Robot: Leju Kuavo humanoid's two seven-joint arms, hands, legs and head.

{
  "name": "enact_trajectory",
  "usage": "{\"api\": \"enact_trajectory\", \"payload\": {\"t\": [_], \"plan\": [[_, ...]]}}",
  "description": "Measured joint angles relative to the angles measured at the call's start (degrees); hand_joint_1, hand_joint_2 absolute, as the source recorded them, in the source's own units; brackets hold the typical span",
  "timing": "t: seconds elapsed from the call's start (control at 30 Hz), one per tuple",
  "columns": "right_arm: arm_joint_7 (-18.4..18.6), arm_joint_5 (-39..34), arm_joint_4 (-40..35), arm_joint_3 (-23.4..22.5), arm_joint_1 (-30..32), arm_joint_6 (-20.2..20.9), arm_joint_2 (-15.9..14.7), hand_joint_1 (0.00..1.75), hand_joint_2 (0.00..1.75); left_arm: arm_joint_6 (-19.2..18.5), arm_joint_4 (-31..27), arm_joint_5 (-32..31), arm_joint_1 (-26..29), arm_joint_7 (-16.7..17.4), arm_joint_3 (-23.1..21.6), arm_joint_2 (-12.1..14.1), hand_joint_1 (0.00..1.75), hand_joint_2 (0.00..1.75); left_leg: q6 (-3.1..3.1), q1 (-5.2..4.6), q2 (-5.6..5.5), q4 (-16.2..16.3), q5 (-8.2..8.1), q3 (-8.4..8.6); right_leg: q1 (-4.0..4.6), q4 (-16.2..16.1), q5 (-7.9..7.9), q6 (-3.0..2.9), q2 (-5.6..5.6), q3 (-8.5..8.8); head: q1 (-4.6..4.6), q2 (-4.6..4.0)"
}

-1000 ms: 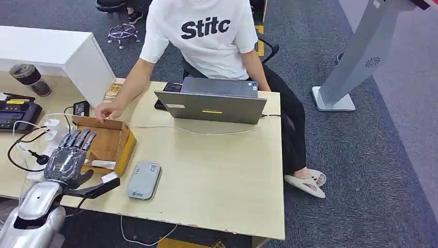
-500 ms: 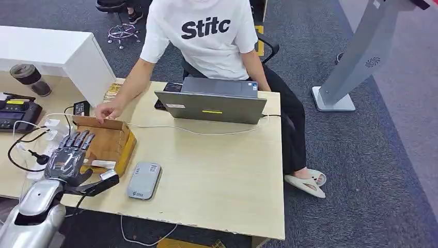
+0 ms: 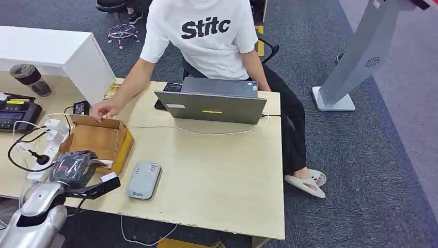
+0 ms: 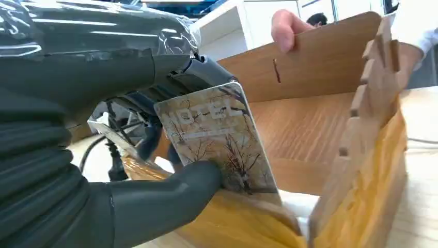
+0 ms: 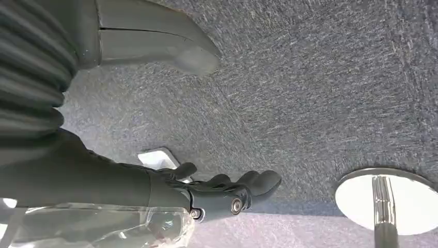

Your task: Pass the card to the sensor for recognition and then transmit it.

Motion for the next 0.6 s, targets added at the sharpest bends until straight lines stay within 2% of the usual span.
{"api": "enact_trajectory", "payload": {"t": [0.03, 0.07, 0.27, 0.4, 0.5, 0.6], "plan": [[0.0, 0.0, 0.0, 0.0, 0.0, 0.0, 0.0, 0.00, 1.75, -0.3, 0.0, 0.4, -0.1, -0.2, -0.1, 0.0, 1.31, 1.75, 0.00, 0.00, 0.00, 0.0, 0.00, 0.00, 0.00, 0.0, 0.00, 0.00, -0.01, 0.01, 0.00, 0.00], [-0.1, 0.0, 0.0, 0.0, 0.0, 0.0, 0.0, 0.00, 1.75, -0.6, 0.0, 1.0, -0.2, -0.6, -0.4, 0.0, 1.41, 1.75, 0.00, 0.00, 0.00, 0.0, 0.00, 0.00, 0.00, 0.0, 0.00, 0.00, -0.01, 0.01, 0.00, 0.00], [-0.1, 0.6, 0.0, 0.1, 0.0, 0.1, 0.0, 0.00, 1.75, -1.1, 0.0, 1.4, -0.4, -0.8, -1.2, 0.3, 1.48, 1.75, 0.00, 0.00, 0.00, 0.0, 0.00, 0.02, 0.01, 0.0, 0.00, 0.00, 0.00, 0.01, 0.00, 0.00], [-0.1, 0.9, 0.0, 0.1, 0.0, 0.1, 0.0, 0.00, 1.75, -0.7, 0.0, 1.2, -0.5, -0.7, -1.6, 0.6, 1.47, 1.75, -0.01, 0.00, 0.00, 0.0, 0.00, 0.04, 0.01, 0.0, 0.00, 0.00, 0.00, 0.03, 0.00, 0.00], [0.0, 0.9, 0.0, 0.1, 0.0, 0.1, 0.0, 0.00, 1.75, -0.1, 0.0, 0.7, -0.5, -0.1, -1.7, 0.6, 1.75, 1.75, -0.01, 0.00, 0.00, 0.0, 0.00, 0.04, 0.01, 0.0, 0.00, 0.00, 0.00, 0.03, 0.00, 0.00], [0.0, 0.9, -0.2, 0.1, 0.0, 0.1, 0.0, 0.00, 1.75, 0.8, 0.0, 0.2, -0.6, 0.5, -1.7, 0.6, 1.75, 1.75, 0.00, 0.00, 0.00, 0.0, 0.00, 0.03, 0.01, 0.0, 0.00, 0.00, 0.00, 0.01, 0.00, 0.00]]}}
